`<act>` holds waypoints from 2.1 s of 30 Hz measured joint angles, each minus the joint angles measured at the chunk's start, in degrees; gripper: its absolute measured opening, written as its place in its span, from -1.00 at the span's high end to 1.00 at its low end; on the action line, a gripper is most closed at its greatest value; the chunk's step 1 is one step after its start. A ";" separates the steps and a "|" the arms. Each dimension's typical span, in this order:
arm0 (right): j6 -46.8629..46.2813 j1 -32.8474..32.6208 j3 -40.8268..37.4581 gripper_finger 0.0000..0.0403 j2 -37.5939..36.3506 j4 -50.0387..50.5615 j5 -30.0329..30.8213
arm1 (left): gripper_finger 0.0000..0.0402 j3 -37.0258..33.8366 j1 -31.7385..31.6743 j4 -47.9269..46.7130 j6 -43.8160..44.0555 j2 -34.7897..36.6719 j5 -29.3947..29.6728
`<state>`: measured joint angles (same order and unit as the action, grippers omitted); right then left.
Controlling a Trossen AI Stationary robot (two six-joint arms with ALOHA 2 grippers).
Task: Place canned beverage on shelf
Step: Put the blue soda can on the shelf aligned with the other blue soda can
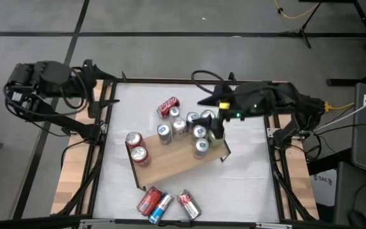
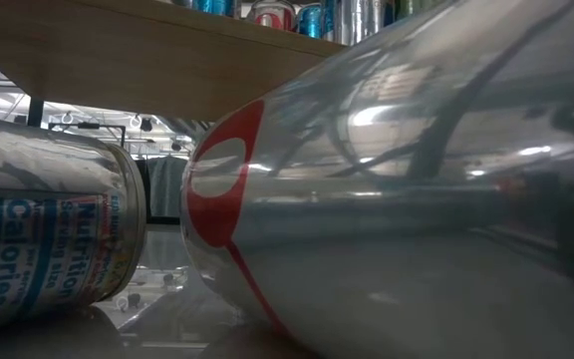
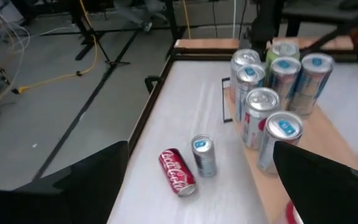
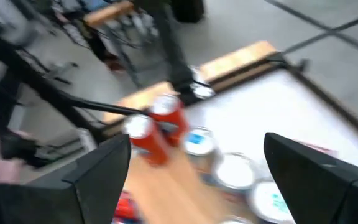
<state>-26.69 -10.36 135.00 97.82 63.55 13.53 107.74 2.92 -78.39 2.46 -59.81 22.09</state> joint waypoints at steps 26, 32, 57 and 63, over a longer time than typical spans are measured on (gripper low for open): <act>28.52 26.54 0.00 -0.77 -4.78 18.66 -4.08 | -0.96 0.00 0.02 0.04 6.19 3.82 4.15; 28.47 26.55 0.00 -0.77 -4.68 18.64 -4.41 | -0.96 0.00 0.02 0.04 5.99 4.06 4.18; 23.54 17.10 -0.11 -0.77 -12.20 19.08 1.72 | -0.96 0.07 0.04 -0.48 -0.33 6.63 -3.13; 22.54 17.10 -2.66 -0.77 -10.38 13.98 1.17 | -0.96 0.07 0.04 -0.39 0.26 6.64 -3.11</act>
<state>-4.15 6.74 132.34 87.43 77.54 14.69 107.81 2.96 -78.78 2.72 -53.17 18.98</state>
